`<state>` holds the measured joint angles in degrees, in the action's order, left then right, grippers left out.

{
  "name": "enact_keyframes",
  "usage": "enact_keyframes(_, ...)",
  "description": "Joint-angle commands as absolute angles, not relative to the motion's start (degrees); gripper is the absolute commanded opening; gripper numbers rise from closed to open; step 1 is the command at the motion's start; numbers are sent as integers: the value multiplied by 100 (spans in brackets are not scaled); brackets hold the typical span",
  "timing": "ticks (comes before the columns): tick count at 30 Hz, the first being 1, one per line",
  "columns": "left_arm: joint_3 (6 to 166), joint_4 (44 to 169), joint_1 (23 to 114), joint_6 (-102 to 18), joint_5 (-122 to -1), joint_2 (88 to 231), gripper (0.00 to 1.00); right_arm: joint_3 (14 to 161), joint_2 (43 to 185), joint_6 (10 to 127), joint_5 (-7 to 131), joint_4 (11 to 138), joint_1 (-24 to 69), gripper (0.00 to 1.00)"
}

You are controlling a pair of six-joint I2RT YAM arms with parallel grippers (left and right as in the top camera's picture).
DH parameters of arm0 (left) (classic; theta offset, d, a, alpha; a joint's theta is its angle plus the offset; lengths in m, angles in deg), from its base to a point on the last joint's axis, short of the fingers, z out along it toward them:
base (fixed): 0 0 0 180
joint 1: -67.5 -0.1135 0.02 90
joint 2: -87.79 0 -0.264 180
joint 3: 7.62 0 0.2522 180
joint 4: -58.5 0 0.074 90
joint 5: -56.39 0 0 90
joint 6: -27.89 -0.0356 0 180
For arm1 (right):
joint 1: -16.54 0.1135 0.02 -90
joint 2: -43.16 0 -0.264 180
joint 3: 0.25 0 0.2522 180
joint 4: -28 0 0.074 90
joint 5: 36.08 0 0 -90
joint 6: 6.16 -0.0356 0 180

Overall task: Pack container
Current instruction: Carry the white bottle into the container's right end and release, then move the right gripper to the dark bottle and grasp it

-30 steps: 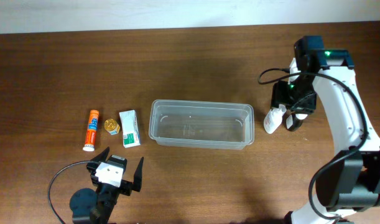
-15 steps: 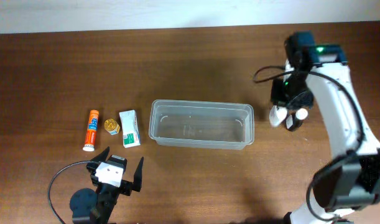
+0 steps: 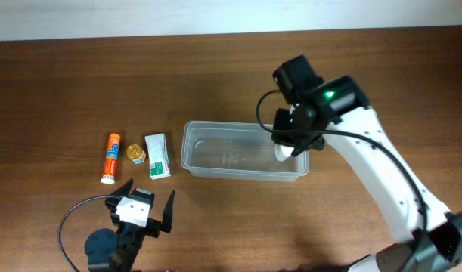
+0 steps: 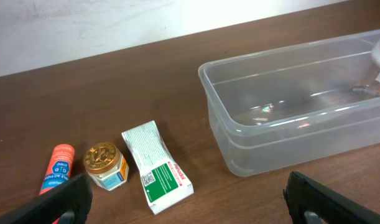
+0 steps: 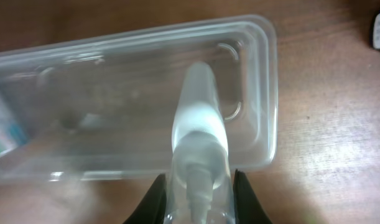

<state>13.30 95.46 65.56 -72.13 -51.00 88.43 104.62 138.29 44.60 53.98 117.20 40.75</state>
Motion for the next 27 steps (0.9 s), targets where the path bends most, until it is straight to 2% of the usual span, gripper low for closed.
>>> enact_keyframes(1, 1303, 9537, 6563, -7161, -5165, 8808, 100, 9754, 13772, 4246, 5360, 11268, 3793, 4)
enact_keyframes(4, 1303, 9537, 6563, -7161, -5165, 8808, 100, 9356, 13772, 4311, 5312, 10818, 3594, 7)
enact_keyframes(5, 1303, 9539, 6563, -7161, -5165, 8808, 100, 9336, 13777, 4436, 5328, 10721, 3592, 15)
enact_keyframes(6, 1303, 9537, 6563, -7161, -5165, 8808, 100, 9338, 13777, 4768, 5345, 10593, 3642, 36)
enact_keyframes(7, 1303, 9537, 6563, -7161, -5165, 8808, 100, 9345, 13770, 4829, 5347, 10595, 3677, 41)
enact_keyframes(10, 1303, 9539, 6563, -7161, -5165, 8808, 100, 9583, 13613, 4853, 5321, 10844, 3666, 48)
enact_keyframes(13, 1303, 9537, 6563, -7161, -5165, 8808, 100, 10471, 13292, 5085, 5116, 11495, 3664, 53)
enact_keyframes(16, 1303, 9539, 6563, -7161, -5165, 8808, 100, 11227, 13025, 5085, 4392, 12098, 3555, 67)
enact_keyframes(23, 1303, 9539, 6563, -7161, -5165, 8808, 100, 11445, 12874, 5363, 4160, 12549, 2261, 73)
enact_keyframes(27, 1303, 9539, 6563, -7161, -5165, 8808, 100, 11240, 13298, 5723, 4681, 12512, 1450, 73)
